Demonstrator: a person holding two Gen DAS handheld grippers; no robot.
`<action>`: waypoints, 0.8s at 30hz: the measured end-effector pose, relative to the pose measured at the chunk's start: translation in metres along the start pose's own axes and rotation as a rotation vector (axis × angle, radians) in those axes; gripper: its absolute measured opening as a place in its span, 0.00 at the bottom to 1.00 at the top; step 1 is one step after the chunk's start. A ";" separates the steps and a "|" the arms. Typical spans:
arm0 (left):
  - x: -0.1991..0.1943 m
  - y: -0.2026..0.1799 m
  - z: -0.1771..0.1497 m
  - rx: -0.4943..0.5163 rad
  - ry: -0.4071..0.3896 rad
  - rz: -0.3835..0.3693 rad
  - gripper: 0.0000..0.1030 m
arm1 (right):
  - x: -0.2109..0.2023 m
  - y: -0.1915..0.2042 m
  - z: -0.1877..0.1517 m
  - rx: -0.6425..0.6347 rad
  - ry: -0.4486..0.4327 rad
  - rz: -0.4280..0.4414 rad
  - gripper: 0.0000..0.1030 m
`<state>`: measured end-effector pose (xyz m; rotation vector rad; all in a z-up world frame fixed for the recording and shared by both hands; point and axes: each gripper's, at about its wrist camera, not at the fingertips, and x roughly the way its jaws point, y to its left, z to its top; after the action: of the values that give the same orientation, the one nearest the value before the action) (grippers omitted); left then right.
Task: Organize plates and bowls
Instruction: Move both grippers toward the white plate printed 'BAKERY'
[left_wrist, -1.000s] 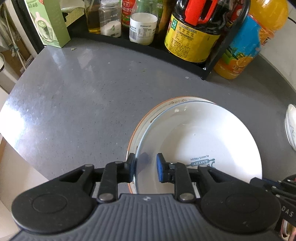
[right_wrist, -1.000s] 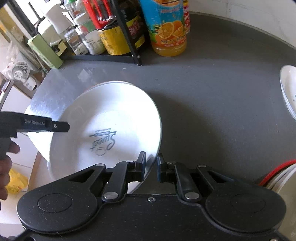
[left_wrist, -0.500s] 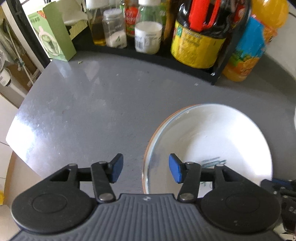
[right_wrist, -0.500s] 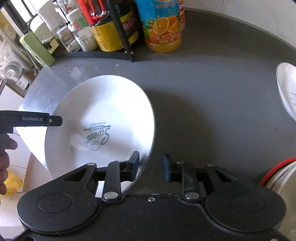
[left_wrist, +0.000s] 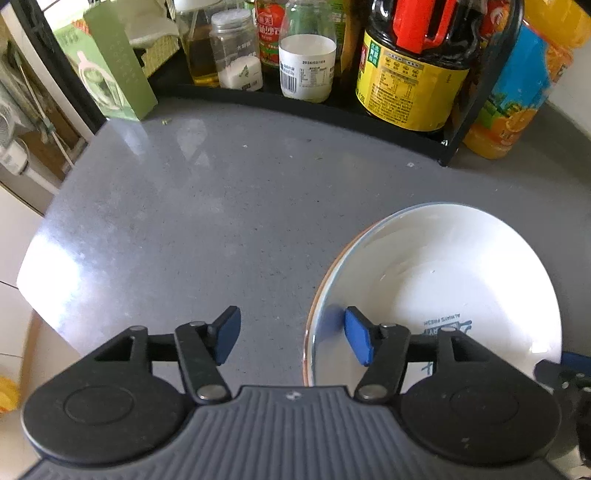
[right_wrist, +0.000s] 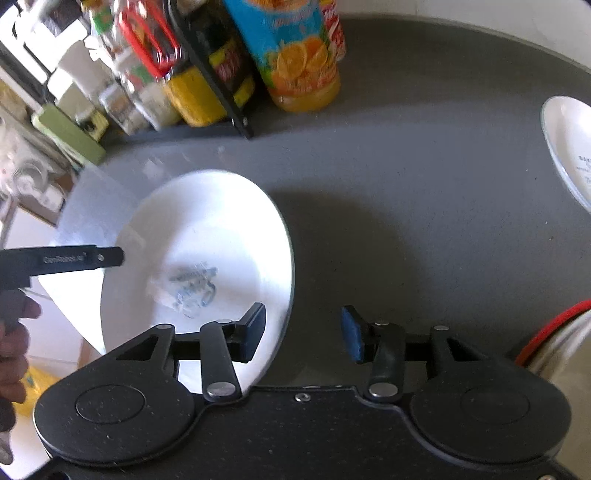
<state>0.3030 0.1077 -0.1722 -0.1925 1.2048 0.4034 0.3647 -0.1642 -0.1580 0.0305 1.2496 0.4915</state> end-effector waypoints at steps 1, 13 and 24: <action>-0.004 -0.003 0.001 0.013 -0.013 0.014 0.59 | -0.005 -0.002 0.001 0.007 -0.009 0.005 0.45; -0.047 -0.052 0.018 0.078 -0.082 -0.119 0.61 | -0.085 -0.044 0.010 0.110 -0.162 0.100 0.47; -0.081 -0.129 0.027 0.166 -0.139 -0.200 0.63 | -0.149 -0.109 0.001 0.208 -0.317 0.076 0.47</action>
<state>0.3539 -0.0163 -0.0958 -0.1380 1.0649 0.1392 0.3685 -0.3172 -0.0548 0.3215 0.9852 0.4019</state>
